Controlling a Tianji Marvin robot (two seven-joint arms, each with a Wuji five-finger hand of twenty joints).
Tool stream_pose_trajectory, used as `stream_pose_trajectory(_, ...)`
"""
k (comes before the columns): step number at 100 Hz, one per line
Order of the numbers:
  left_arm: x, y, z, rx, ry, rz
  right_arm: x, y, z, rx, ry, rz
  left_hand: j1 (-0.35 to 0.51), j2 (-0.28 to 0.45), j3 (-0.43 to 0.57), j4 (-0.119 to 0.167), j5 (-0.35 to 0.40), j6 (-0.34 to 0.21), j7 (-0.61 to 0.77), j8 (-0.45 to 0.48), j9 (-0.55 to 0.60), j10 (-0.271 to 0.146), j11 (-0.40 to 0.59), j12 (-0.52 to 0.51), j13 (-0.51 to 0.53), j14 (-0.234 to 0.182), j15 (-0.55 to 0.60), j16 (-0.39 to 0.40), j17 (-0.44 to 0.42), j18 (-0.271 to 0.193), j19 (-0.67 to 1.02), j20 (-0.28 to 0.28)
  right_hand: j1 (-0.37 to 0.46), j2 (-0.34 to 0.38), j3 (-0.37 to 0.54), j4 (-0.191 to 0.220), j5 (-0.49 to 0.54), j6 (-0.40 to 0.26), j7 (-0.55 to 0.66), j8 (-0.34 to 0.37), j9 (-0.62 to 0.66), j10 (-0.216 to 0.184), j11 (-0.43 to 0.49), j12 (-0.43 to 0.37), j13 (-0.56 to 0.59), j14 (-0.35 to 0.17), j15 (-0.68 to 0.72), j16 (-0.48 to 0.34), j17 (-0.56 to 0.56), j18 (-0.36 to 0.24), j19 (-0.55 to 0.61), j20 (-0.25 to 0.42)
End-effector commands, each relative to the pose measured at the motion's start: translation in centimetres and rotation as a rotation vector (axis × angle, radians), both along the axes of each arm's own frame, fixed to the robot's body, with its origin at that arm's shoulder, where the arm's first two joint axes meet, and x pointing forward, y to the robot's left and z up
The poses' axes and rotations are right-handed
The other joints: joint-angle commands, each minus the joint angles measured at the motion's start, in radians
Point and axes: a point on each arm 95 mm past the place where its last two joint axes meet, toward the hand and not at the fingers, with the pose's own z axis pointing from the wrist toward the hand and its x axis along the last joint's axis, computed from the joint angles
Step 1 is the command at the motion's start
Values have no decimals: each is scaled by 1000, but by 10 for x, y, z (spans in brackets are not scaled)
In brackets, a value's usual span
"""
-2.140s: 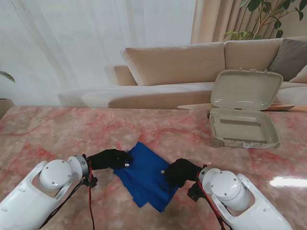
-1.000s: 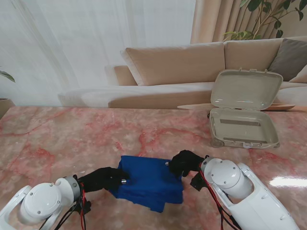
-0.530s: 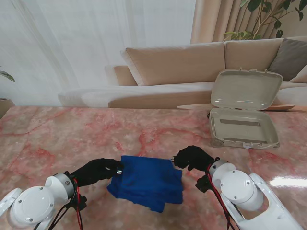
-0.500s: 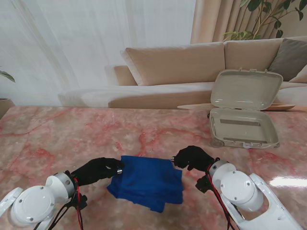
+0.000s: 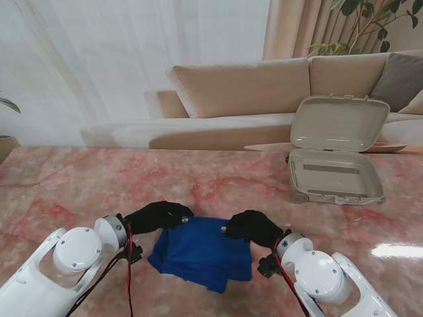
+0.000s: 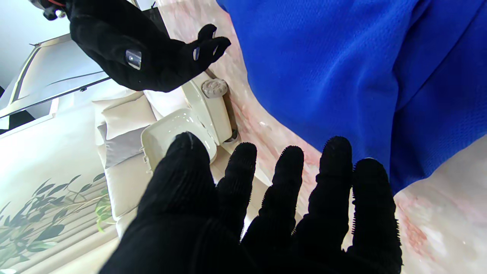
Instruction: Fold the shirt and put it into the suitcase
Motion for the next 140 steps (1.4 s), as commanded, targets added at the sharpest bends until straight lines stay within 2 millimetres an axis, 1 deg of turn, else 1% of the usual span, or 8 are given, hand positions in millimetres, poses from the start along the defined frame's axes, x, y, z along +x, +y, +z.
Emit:
stream_pose_trajectory(1, -2, -2, -9, -1, 34, -13, -1, 4, -9, 11, 33, 13, -15, 38, -32, 12, 18, 1, 3, 7, 38, -11, 8, 0, 25, 20, 17, -14, 3, 17, 19, -8, -28, -12, 15, 2, -8, -32, -4, -7, -13, -7, -5, -4, 0, 5, 7, 13, -7, -6, 12, 10)
stream_pose_trajectory(22, -4, -3, -24, -11, 91, -42, 3, 10, -20, 25, 78, 52, -16, 40, -32, 13, 13, 1, 8, 7, 35, -11, 10, 0, 22, 22, 17, -14, -1, 17, 20, -10, -28, -11, 19, -1, 2, -30, 8, -6, 1, -10, 12, 2, 14, 5, 17, 22, 1, -6, 23, 16)
stream_pose_trajectory(42, -12, -3, -31, -5, 118, -83, -1, 8, -26, 23, 119, 115, -19, 44, -32, 13, 9, 1, 9, 5, 34, -8, 10, -1, 21, 22, 19, -14, -2, 15, 22, -10, -34, -6, 18, -2, 10, -34, 15, -9, 18, -11, 24, 6, 36, 7, 35, 31, 19, 1, 44, 26)
stream_pose_trajectory(80, -39, -4, -33, 24, 146, -162, -17, -4, -29, 16, 144, 183, -23, 52, -33, 13, 6, 0, 7, 3, 32, -7, 9, -1, 18, 24, 20, -12, -4, 15, 23, -10, -34, 3, 14, -2, 11, -35, 17, -14, 25, -13, 21, 5, 50, 9, 46, 38, 30, 8, 57, 33)
stream_pose_trajectory(100, -48, -3, -30, 20, 133, -156, -26, -9, -29, 16, 157, 206, -22, 50, -33, 14, 6, 0, 7, 3, 31, -6, 8, -1, 17, 24, 19, -13, -5, 15, 23, -10, -28, 15, 4, -2, 3, -32, 15, -17, 18, -10, 16, 4, 43, 8, 39, 36, 26, 6, 53, 32)
stream_pose_trajectory(116, -47, -2, -24, 9, 96, -129, -27, -11, -21, 15, 117, 176, -21, 48, -32, 13, 3, -1, 6, 3, 24, -7, 4, -3, 10, 21, 13, -16, -7, 14, 20, -11, -24, 21, -10, 1, 1, -29, 13, -16, 13, -9, 14, 4, 41, 10, 36, 36, 25, 7, 50, 31)
stream_pose_trajectory(130, -43, 1, -11, -5, 43, -76, -22, -14, -5, 11, 55, 122, -23, 48, -33, 13, -1, -5, 4, 2, 16, -6, 0, -6, 4, 19, 7, -20, -11, 12, 16, -14, -23, 25, -19, 5, 2, -29, 11, -14, 14, -7, 16, 5, 45, 13, 39, 39, 29, 9, 52, 32)
stream_pose_trajectory(140, -40, 5, 2, -17, -17, -19, -19, -16, 10, 3, -4, 80, -25, 45, -33, 13, -1, -5, 2, 1, 13, -6, -5, -8, 0, 17, 0, -24, -15, 14, 9, -17, -25, 25, -22, 7, 6, -29, 11, -11, 20, -8, 19, 6, 55, 13, 46, 43, 38, 14, 59, 35)
